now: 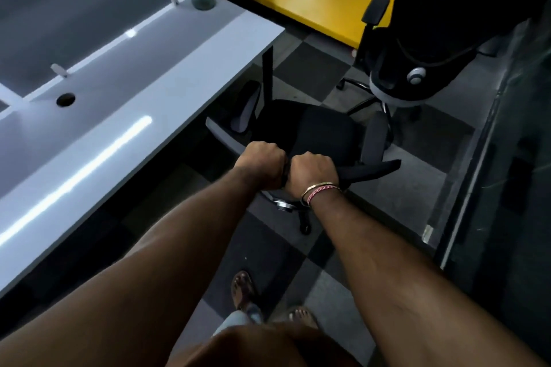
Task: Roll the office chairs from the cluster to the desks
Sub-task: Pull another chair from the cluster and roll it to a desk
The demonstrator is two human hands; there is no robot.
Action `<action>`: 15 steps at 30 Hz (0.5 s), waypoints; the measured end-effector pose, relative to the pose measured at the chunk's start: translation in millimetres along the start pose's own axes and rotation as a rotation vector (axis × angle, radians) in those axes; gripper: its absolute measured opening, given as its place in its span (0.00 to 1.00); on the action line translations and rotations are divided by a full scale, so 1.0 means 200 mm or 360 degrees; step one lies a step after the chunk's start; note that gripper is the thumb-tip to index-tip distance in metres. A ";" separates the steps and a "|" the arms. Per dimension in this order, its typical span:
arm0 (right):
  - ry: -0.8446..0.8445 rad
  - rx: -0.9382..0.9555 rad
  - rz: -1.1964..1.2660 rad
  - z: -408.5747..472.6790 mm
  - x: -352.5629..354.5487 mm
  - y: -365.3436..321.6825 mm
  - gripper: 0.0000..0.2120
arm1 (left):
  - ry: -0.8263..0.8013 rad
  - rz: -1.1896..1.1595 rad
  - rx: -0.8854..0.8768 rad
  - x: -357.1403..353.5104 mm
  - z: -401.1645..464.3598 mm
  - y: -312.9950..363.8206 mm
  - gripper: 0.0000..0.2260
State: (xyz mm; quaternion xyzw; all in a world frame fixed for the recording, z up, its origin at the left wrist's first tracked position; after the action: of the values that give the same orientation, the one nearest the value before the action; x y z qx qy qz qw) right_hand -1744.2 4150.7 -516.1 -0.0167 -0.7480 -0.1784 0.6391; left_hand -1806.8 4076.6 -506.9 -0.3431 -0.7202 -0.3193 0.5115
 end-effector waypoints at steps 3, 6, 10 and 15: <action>0.0015 0.0050 -0.0014 -0.10 -0.03 0.04 0.13 | -0.0033 -0.0015 0.0086 -0.02 -0.08 0.12 0.12; 0.0049 0.0168 -0.0044 -0.21 -0.07 0.10 0.13 | -0.0025 -0.0081 0.0196 -0.05 -0.16 0.26 0.11; 0.0061 0.0304 -0.0054 -0.32 -0.06 0.12 0.09 | -0.0060 -0.0167 0.0334 -0.08 -0.27 0.36 0.08; 0.0108 0.0406 -0.0081 -0.41 -0.05 0.11 0.08 | -0.0012 -0.0196 0.0456 -0.09 -0.38 0.43 0.09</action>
State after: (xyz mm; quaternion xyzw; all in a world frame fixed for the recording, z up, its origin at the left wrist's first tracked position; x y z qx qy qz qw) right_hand -1658.2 4149.9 -510.6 0.0896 -0.7428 -0.0985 0.6562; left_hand -1693.6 4060.7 -493.7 -0.2232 -0.7799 -0.2427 0.5320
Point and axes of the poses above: each hand's wrist, its own z-axis towards the middle knuckle, its own x-axis out of the back of the hand, y = z × x, the point moved 5 cm from there along z, towards the middle knuckle, and after that the axes turned 15 degrees about -z, right-handed, at the moved point
